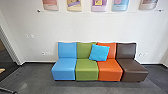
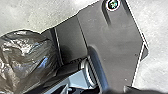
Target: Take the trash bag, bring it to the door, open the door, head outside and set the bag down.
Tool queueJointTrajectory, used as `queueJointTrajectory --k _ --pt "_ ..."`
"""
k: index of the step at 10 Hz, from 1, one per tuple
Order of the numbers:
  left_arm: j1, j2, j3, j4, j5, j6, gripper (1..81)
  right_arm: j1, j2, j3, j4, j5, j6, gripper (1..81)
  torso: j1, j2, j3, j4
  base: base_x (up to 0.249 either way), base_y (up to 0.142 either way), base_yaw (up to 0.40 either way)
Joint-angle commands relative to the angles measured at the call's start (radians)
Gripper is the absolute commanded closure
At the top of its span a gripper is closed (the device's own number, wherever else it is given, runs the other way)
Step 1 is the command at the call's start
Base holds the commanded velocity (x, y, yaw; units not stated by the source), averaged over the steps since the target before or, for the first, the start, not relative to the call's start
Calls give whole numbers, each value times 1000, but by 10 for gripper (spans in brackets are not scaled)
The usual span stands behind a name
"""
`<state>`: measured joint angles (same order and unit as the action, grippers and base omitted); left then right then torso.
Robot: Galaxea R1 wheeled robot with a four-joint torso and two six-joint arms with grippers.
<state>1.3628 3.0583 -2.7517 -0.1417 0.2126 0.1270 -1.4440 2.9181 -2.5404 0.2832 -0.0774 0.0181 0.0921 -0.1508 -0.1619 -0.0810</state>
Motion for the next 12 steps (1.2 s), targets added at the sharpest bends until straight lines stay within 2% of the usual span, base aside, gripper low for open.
queueJointTrajectory --k 1,7,12 --pt "-50 -1 0 4 73 3 811 41 -6 5 -10 -70 -6 10 0 0 0 0 0 0 0" --pt "-50 -12 0 2 74 6 811 41 -6 5 -10 -70 -6 10 0 0 0 0 0 0 0" --pt "-50 -12 -2 2 74 6 811 41 -6 5 -10 -70 -6 10 0 0 0 0 0 0 -138"
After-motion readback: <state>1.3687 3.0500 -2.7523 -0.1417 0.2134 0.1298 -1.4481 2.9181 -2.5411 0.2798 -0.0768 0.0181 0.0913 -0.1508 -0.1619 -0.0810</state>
